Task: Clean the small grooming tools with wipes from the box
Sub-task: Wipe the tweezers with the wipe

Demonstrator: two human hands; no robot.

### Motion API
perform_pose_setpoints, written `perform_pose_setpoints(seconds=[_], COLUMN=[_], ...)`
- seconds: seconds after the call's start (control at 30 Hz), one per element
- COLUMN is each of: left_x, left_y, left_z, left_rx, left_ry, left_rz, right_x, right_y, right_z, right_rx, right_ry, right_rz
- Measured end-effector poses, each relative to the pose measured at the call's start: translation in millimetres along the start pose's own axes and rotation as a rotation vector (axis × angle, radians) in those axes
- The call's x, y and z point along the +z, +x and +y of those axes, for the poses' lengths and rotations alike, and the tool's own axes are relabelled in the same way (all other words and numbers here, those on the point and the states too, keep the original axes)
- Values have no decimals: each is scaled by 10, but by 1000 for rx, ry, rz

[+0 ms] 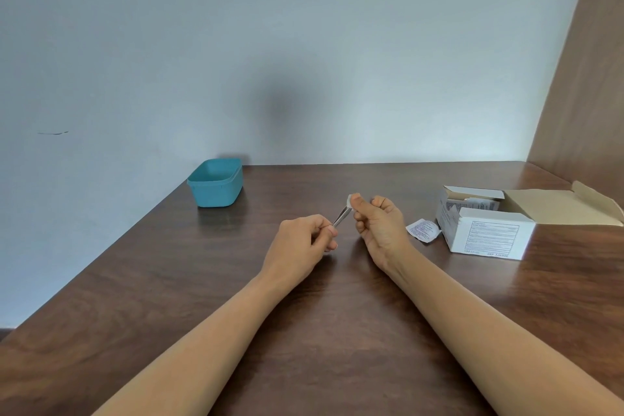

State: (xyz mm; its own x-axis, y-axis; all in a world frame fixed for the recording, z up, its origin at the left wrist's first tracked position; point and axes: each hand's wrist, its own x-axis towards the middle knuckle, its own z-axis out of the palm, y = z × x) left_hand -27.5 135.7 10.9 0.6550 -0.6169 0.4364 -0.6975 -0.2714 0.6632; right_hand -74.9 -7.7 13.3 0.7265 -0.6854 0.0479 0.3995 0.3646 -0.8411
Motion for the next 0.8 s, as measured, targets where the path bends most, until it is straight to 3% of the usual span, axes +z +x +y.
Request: perform_pose_setpoints(seconds=[0.43, 0.8], left_x=[-51, -32], left_y=[3, 24], left_z=[-35, -32], left_rx=[45, 88], left_ry=[25, 23], left_rz=[42, 27], right_x=[146, 95], right_y=[-277, -209], right_z=[148, 64], right_rx=[-111, -50], right_ry=[-383, -243], right_rz=[-11, 55])
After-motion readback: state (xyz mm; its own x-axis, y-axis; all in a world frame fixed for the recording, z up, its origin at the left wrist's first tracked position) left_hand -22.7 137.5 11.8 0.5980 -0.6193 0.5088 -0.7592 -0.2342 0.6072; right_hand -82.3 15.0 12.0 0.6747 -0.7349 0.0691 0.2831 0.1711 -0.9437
